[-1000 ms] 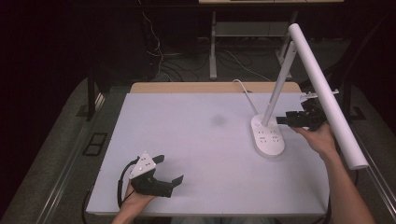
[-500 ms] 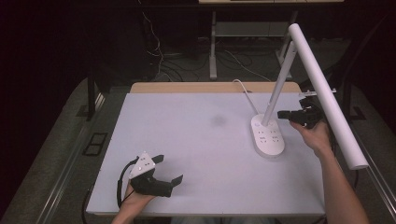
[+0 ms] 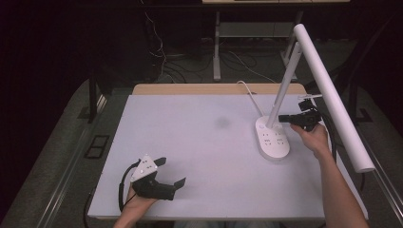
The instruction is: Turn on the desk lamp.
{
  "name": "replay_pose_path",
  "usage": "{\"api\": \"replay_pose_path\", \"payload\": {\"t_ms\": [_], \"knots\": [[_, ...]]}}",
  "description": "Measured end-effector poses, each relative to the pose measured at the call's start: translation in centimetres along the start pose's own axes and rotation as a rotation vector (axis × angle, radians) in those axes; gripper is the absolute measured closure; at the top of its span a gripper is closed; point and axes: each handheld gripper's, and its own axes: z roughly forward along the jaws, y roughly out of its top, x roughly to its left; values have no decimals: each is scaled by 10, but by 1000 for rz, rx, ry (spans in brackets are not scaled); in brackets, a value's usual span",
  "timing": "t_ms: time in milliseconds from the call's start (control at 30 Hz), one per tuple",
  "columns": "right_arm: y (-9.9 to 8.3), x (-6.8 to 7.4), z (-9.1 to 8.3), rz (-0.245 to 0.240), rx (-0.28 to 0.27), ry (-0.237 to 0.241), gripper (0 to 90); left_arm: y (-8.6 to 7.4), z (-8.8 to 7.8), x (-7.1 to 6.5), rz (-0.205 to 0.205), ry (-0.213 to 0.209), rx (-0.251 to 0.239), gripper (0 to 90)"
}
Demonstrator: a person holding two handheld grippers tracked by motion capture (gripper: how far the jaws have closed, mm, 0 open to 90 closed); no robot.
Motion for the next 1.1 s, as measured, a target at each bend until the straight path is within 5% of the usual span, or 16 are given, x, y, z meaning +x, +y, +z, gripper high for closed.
{"api": "replay_pose_path", "payload": {"t_ms": [733,1100], "knots": [[-6,-1,21,-18,62,-21,890,0,0,0,2,2,1,0],[-10,-3,22,1,27,-19,892,0,-1,-1,5,1,-4,0]]}}
